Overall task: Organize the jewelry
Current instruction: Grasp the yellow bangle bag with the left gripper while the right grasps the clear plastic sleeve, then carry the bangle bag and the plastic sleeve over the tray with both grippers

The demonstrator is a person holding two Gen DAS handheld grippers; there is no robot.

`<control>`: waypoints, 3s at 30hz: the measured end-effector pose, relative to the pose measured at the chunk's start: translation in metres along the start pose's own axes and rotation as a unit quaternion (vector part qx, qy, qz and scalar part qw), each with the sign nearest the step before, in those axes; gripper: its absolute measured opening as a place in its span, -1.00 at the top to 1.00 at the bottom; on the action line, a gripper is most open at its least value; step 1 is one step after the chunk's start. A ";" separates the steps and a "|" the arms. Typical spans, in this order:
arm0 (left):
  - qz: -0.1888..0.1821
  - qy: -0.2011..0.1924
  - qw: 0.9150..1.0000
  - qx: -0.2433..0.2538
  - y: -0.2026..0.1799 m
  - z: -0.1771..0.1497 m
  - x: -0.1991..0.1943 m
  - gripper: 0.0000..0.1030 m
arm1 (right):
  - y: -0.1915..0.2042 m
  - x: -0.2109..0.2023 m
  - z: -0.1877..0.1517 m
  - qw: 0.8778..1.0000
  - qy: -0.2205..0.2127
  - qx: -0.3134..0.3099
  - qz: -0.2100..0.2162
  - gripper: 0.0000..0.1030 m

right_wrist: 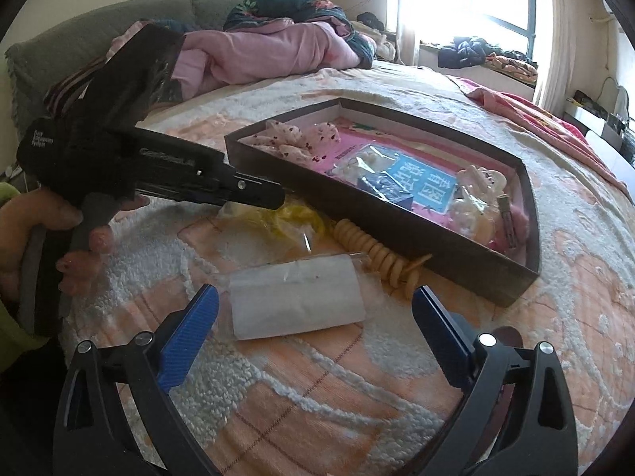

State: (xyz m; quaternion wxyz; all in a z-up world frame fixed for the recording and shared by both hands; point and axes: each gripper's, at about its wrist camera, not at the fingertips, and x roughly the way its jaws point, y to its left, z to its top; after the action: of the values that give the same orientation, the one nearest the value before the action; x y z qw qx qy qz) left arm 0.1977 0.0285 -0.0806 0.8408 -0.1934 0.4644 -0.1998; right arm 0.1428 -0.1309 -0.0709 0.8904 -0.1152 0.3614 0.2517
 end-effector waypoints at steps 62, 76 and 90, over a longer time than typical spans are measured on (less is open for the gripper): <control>0.062 -0.145 0.967 0.198 -0.111 0.026 -0.031 0.91 | -0.095 -0.052 0.028 0.987 -0.089 0.125 -0.054 -0.59; 0.074 -0.155 0.971 0.167 -0.086 0.064 -0.006 0.91 | -0.108 -0.033 0.042 0.987 -0.082 0.115 -0.076 -0.59; 0.078 -0.159 0.976 0.124 -0.052 0.080 0.005 0.91 | -0.109 0.003 0.068 0.992 -0.060 0.086 -0.075 -0.59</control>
State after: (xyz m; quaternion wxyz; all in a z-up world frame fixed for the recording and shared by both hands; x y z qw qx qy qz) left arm 0.2608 -0.0064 -0.0177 0.9345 -0.0802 0.3098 -0.1560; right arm 0.2420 -0.1960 -0.0221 0.9334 -0.0497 0.3180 0.1587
